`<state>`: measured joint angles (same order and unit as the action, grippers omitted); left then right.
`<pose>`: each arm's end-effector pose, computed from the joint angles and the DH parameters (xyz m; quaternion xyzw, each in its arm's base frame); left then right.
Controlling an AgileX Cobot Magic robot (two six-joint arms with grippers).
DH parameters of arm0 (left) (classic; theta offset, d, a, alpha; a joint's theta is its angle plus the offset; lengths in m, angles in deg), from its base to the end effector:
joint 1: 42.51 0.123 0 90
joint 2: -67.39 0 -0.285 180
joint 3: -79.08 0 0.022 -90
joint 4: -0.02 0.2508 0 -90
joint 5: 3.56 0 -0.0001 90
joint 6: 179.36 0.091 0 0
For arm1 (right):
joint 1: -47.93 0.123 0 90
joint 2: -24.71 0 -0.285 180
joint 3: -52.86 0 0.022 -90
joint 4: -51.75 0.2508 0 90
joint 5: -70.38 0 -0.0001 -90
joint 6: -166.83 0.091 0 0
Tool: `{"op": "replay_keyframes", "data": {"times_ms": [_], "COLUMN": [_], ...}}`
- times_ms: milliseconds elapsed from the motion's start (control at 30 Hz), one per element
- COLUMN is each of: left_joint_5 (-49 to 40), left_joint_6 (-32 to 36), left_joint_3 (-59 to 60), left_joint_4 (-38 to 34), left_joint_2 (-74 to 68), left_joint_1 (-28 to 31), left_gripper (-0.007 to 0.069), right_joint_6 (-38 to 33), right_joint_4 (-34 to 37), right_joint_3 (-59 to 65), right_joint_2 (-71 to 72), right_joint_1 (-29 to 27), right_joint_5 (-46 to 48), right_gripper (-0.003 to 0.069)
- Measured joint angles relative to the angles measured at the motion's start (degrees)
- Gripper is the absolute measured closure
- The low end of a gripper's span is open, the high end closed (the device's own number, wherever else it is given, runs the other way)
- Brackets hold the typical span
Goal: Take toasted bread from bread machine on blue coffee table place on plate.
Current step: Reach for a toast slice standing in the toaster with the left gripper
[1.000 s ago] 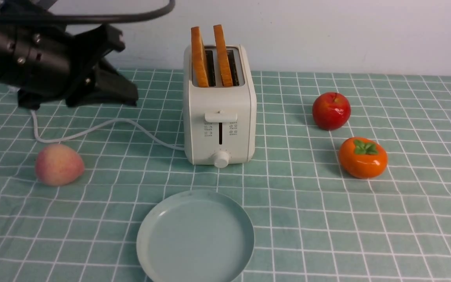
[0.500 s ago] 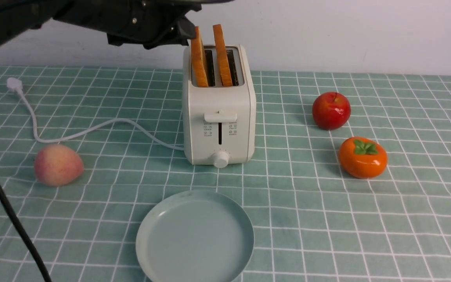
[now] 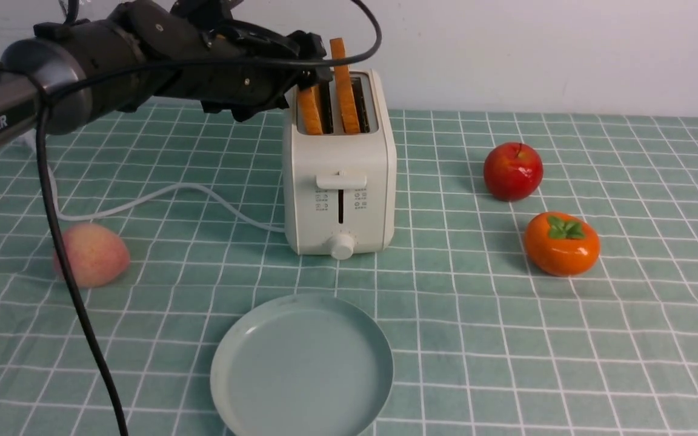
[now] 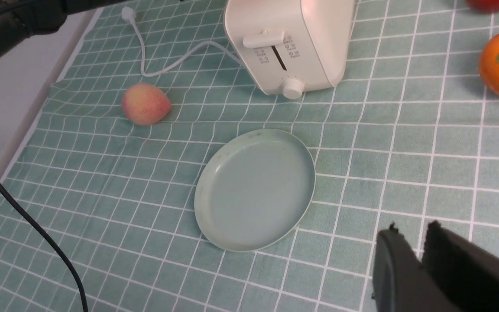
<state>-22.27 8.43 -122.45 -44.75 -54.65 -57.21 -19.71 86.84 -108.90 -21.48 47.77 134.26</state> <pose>0.4617 -0.1424 0.3043 -0.0890 0.8309 -0.3155 0.4496 0.0845 0.0468 0.4137 -0.0463 0.8569 0.2766 0.4326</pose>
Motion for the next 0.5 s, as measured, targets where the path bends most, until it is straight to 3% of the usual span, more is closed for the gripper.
{"op": "replay_keyframes", "data": {"times_ms": [100, 133, 167, 200, 233, 500], "left_joint_5": [0.9, 0.9, 0.9, 0.7, 0.1, -3.4], "left_joint_6": [0.3, 0.3, 0.3, 0.4, 0.4, 0.6], "left_joint_3": [-0.1, -0.1, -0.1, -0.1, -0.2, -2.4], "left_joint_4": [-0.3, -0.3, -0.5, -0.6, -0.5, 2.7], "left_joint_2": [-1.1, -1.2, -1.2, -1.1, -0.9, 8.8], "left_joint_1": [0.0, 0.0, 0.0, 0.0, 0.0, 0.1], "left_gripper": [0.0289, 0.0305, 0.0393, 0.0526, 0.0564, 0.0571], "right_joint_6": [0.0, 0.0, 0.0, 0.0, 0.0, -1.0], "right_joint_4": [0.0, 0.0, 0.0, 0.0, 0.0, 4.4], "right_joint_3": [1.6, 1.7, 2.0, 2.4, 2.4, 2.5], "right_joint_2": [0.0, 0.0, 0.0, 0.0, 0.0, 0.0], "right_joint_1": [0.0, 0.0, 0.0, 0.0, 0.0, 0.0], "right_joint_5": [-0.9, -0.9, -1.1, -1.3, -1.3, -2.9], "right_gripper": [0.0552, 0.0552, 0.0552, 0.055, 0.0549, 0.0539]}}
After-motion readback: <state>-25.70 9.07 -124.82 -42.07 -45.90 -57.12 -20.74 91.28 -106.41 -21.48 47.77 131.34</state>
